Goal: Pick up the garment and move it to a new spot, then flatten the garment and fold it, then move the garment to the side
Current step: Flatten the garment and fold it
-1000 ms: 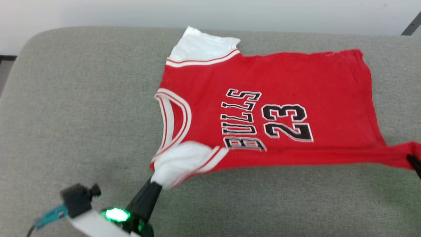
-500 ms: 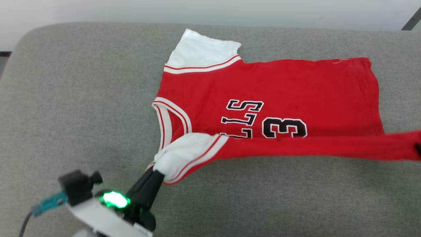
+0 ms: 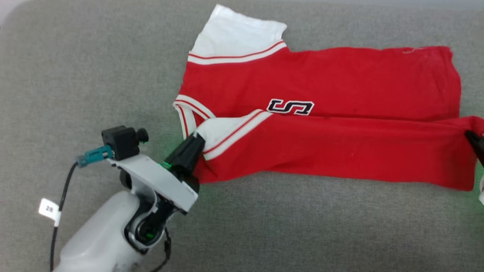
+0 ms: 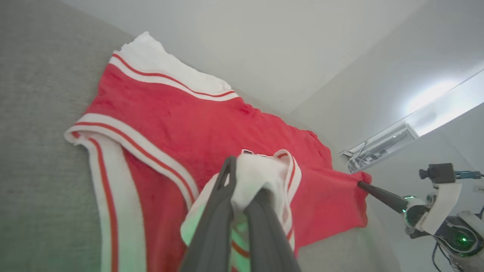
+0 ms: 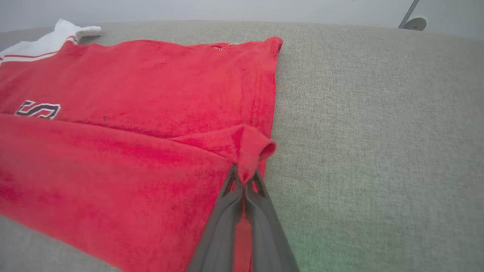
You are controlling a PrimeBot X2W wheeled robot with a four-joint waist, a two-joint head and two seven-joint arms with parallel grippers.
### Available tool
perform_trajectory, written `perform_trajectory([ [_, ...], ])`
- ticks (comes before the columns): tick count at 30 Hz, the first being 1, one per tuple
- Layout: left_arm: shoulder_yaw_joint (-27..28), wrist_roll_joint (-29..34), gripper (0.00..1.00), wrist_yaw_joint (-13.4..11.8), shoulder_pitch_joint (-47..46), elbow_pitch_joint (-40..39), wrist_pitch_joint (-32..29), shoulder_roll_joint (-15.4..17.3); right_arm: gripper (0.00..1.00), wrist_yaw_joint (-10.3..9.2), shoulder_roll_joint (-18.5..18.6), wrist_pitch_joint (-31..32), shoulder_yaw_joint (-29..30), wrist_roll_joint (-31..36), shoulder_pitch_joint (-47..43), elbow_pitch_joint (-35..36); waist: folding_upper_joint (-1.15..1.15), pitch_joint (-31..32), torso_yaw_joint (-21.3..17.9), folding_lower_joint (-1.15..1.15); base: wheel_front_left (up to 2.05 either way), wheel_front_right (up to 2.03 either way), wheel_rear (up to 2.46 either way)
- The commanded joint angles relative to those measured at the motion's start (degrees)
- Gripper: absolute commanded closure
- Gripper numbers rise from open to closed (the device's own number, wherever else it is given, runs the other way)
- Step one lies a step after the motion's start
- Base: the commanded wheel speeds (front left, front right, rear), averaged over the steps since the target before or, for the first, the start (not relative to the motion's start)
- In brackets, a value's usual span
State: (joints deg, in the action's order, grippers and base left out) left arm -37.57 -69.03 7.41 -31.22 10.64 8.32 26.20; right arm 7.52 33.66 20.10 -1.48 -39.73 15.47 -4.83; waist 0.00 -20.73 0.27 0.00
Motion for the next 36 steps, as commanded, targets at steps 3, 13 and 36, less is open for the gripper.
perform_trajectory([
  [3,-1.7,0.1,1.0,0.1,-3.5,7.3,2.9,-0.7,1.0,-0.07,0.4,-2.9,-4.3,-0.1,4.7,-5.2,0.0,-3.3,-0.2,0.0,0.0,0.0,0.0],
  [13,-7.0,2.2,0.62,-0.1,-7.2,21.9,5.8,-1.3,1.0,-0.07,0.6,-8.9,-12.7,-1.0,10.5,-14.2,0.0,-3.4,0.0,0.0,0.0,0.0,0.0],
  [36,-15.0,-0.1,0.0,-13.3,-18.6,2.4,-31.1,16.9,0.0,-0.07,-0.4,-14.5,-11.3,0.4,8.6,-13.0,0.0,7.2,1.2,0.0,0.0,0.0,0.0],
])
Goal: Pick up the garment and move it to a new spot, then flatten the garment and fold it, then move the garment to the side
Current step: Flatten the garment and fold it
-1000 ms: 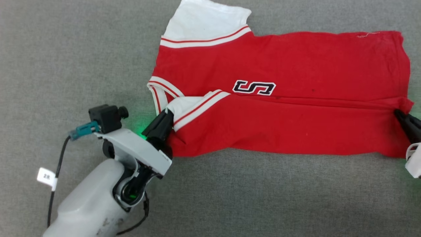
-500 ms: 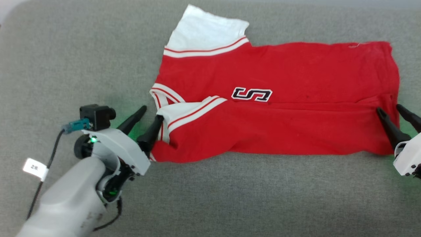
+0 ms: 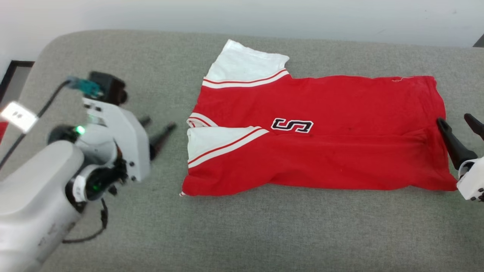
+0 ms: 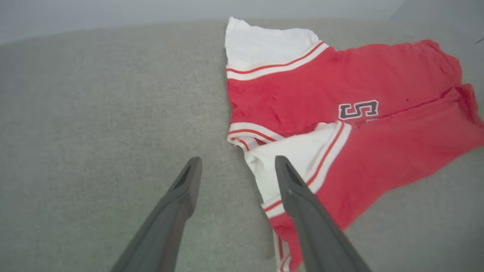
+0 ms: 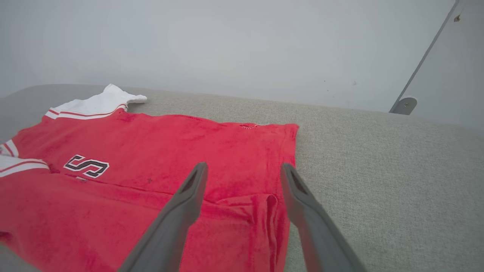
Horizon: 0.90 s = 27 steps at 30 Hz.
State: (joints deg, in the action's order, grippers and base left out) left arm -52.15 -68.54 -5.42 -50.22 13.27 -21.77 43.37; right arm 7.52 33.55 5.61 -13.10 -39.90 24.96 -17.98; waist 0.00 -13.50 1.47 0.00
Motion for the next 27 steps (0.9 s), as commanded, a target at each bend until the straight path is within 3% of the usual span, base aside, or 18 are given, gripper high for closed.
perform_trajectory([
  [1,-1.1,-2.1,0.0,-1.6,0.8,-2.4,-4.8,0.2,0.0,-0.07,-0.4,0.3,0.6,0.6,-1.1,0.4,0.0,-0.2,-0.1,0.0,0.0,0.0,0.0],
  [2,-1.1,-2.1,0.0,-1.6,0.8,-2.4,-4.8,0.2,0.0,-0.07,-0.4,0.3,0.6,0.6,-1.1,0.4,0.0,-0.2,-0.1,0.0,0.0,0.0,0.0],
  [6,-3.3,-6.0,0.0,-5.7,0.8,-7.9,-16.1,2.2,0.0,-0.07,-1.4,0.8,0.8,1.2,-0.8,1.8,0.0,-1.3,-0.8,0.0,0.0,0.0,0.0],
  [10,-2.8,-10.0,0.0,-7.8,1.8,-7.5,-19.4,1.0,0.0,-0.07,-2.0,1.3,1.1,1.4,-0.1,2.6,0.0,-2.9,-2.1,0.0,0.0,0.0,0.0],
  [15,-1.7,-13.6,0.0,-6.2,2.7,-1.9,-20.1,-0.6,0.0,-0.07,-2.1,1.6,1.5,1.7,0.7,3.4,0.0,-5.1,-4.0,0.0,0.0,0.0,0.0],
  [26,-2.0,-18.5,0.0,-0.1,5.4,7.2,-21.7,-6.0,0.0,-0.07,-1.5,1.8,3.3,1.8,0.5,4.4,0.0,-7.1,-5.7,0.0,0.0,0.0,0.0],
  [27,-1.9,-18.9,0.12,0.4,5.5,7.5,-21.9,-6.4,0.0,-0.07,-1.4,1.9,3.4,1.8,0.5,4.6,0.0,-7.1,-5.8,0.0,0.0,0.0,0.0],
])
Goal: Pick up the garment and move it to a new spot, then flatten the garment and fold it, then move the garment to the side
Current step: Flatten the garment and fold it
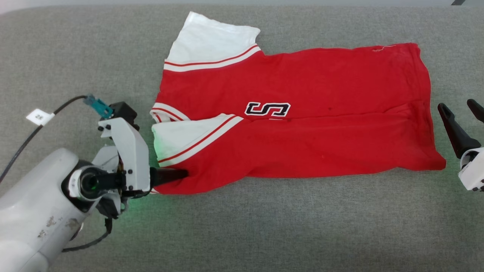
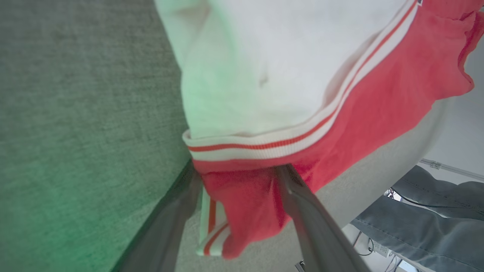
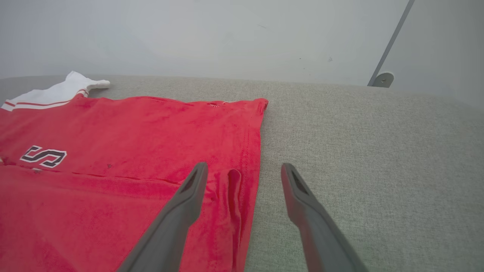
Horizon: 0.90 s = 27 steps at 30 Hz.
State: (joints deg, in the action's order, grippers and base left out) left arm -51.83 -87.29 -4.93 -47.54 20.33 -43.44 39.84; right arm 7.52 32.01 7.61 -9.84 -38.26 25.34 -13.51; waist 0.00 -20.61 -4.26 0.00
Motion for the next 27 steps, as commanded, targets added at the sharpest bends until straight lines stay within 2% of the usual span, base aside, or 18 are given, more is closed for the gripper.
perform_trajectory([
  [1,-2.2,-0.2,0.68,0.5,2.8,0.8,-0.2,-3.2,0.0,-0.07,0.1,0.2,0.2,0.2,0.2,0.3,0.0,0.0,-0.1,0.0,0.0,0.0,0.0],
  [2,-2.2,-0.3,1.0,0.9,2.7,1.2,-0.1,-3.5,0.0,-0.07,0.2,0.5,0.3,0.4,0.2,0.6,0.0,0.0,-0.1,0.0,0.0,0.0,0.0],
  [5,-2.1,-0.6,1.0,1.9,2.6,1.9,-0.1,-4.2,0.0,-0.07,1.3,3.0,-0.5,0.2,0.3,1.9,0.0,0.1,-0.1,0.0,0.0,0.0,0.0],
  [8,-1.8,0.1,1.0,2.4,2.1,2.5,0.5,-3.8,0.0,-0.07,3.4,8.9,-1.6,-1.1,0.2,3.4,0.0,0.1,0.0,0.0,0.0,0.0,0.0],
  [14,-1.9,1.4,1.0,3.7,0.9,2.7,1.3,-4.2,0.0,-0.07,9.4,28.3,-6.2,-5.9,0.6,7.3,0.0,-0.5,0.6,0.0,0.0,0.0,0.0],
  [18,-1.7,2.1,1.0,4.2,0.1,2.7,2.2,-4.8,0.0,-0.07,10.7,38.2,-8.2,-8.5,2.4,7.9,0.0,-1.2,1.1,0.0,0.0,0.0,0.0],
  [22,-1.8,3.1,1.0,4.5,-0.7,3.2,3.0,-5.5,0.0,-0.07,9.5,41.8,-9.0,-9.0,4.3,5.4,0.0,-2.0,1.9,0.0,0.0,0.0,0.0],
  [26,-1.7,3.5,1.0,5.0,-1.0,4.0,3.9,-6.2,0.0,-0.07,8.3,41.9,-10.0,-8.1,5.3,2.7,0.0,-2.5,2.6,0.0,0.0,0.0,0.0],
  [27,-1.5,3.5,1.0,5.3,-1.0,4.2,4.3,-6.4,0.5,-0.07,8.0,41.6,-10.2,-8.0,5.3,2.2,0.0,-2.6,2.7,0.0,0.0,0.0,0.0],
])
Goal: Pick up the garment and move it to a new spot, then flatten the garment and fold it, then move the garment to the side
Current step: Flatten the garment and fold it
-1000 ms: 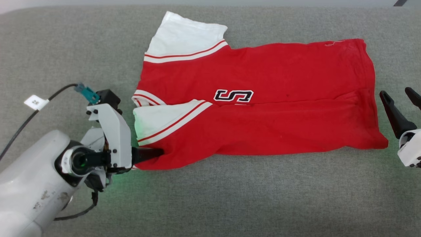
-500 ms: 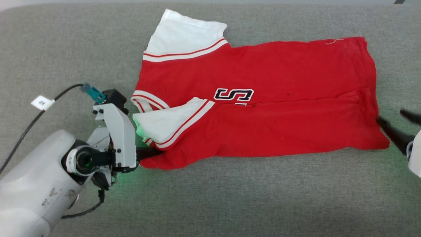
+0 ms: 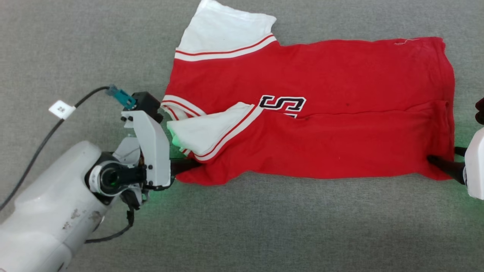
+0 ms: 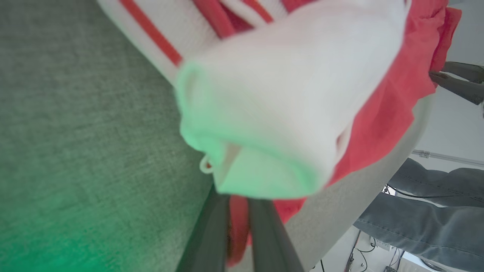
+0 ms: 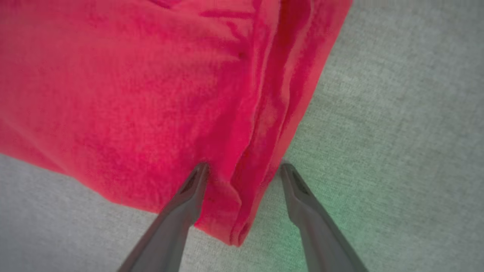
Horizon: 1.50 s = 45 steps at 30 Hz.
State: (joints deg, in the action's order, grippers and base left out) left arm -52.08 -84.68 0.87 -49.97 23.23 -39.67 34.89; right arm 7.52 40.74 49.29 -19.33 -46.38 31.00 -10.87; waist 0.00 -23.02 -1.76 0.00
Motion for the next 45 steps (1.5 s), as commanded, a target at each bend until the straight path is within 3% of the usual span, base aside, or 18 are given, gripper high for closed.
perform_trajectory([
  [1,-1.2,1.0,1.0,-0.4,1.4,1.5,0.8,-1.6,0.81,-0.07,-0.9,-0.6,-1.1,0.2,-0.3,-0.8,0.0,-0.2,0.3,0.0,0.0,0.0,0.0],
  [2,-1.2,1.0,1.0,-0.2,1.5,1.6,1.0,-1.7,1.0,-0.07,-1.1,-1.5,-1.2,0.3,-0.1,-1.0,0.0,-0.1,0.4,0.0,0.0,0.0,0.0],
  [9,0.0,0.9,1.0,1.3,3.8,0.7,4.4,-0.7,1.0,-0.07,-0.1,-5.8,-1.6,-0.6,-2.4,-1.7,0.0,2.3,0.6,0.0,0.0,0.0,0.0],
  [14,0.8,1.5,1.0,1.1,8.0,-4.4,7.9,2.6,1.0,-0.07,1.7,-7.8,-0.7,-1.6,-6.4,1.2,0.0,5.1,1.0,0.0,0.0,0.0,0.0],
  [23,1.4,0.7,1.0,-4.5,18.1,-21.2,12.0,11.1,1.0,-0.07,5.3,-7.0,3.3,-3.1,-17.8,9.5,0.0,7.2,1.2,0.0,0.0,0.0,0.0],
  [30,2.2,0.1,1.0,-8.0,23.9,-29.8,15.5,14.9,1.0,-0.07,4.6,-6.8,7.8,-2.7,-24.1,13.7,0.0,7.2,1.3,0.0,0.0,0.0,0.0],
  [31,2.5,0.1,1.0,-8.5,24.5,-30.5,16.2,15.2,0.97,-0.07,4.2,-6.9,8.5,-2.4,-24.9,14.1,0.0,7.3,1.4,0.0,0.0,0.0,0.0],
  [32,2.7,0.2,0.94,-8.8,24.9,-30.9,16.8,15.4,0.57,-0.07,3.7,-7.3,9.3,-2.1,-25.3,14.5,0.0,7.4,1.4,0.0,0.0,0.0,0.0],
  [33,2.9,0.1,0.75,-9.0,25.3,-31.2,17.5,15.3,0.18,-0.07,3.3,-7.6,10.1,-1.9,-25.9,14.8,0.0,7.5,1.5,0.0,0.0,0.0,0.0],
  [34,3.3,0.2,0.56,-9.2,25.7,-31.5,18.4,15.3,0.0,-0.07,2.8,-7.6,10.6,-1.7,-26.5,15.2,0.0,7.6,1.6,0.0,0.0,0.0,0.0],
  [35,3.7,0.1,0.08,-9.4,26.1,-31.7,19.3,15.2,0.0,-0.07,2.5,-8.1,11.1,-1.5,-26.9,15.9,0.0,7.7,1.7,0.0,0.0,0.0,0.0],
  [36,4.0,0.0,0.0,-9.4,26.6,-32.1,20.1,15.3,0.0,-0.07,2.1,-8.8,12.3,-1.2,-27.0,16.1,0.0,7.9,1.8,0.0,0.0,0.0,0.0],
  [40,6.1,0.7,0.0,-10.2,28.5,-33.2,25.4,15.6,0.0,-0.07,0.2,-12.8,16.0,0.8,-27.6,17.7,0.0,8.3,2.2,0.0,0.0,0.0,0.0],
  [45,9.1,3.3,0.0,-11.6,30.7,-32.1,35.0,14.3,0.0,-0.07,-4.1,-22.2,18.9,6.0,-25.1,18.2,0.0,8.6,2.6,0.0,0.0,0.0,0.0],
])
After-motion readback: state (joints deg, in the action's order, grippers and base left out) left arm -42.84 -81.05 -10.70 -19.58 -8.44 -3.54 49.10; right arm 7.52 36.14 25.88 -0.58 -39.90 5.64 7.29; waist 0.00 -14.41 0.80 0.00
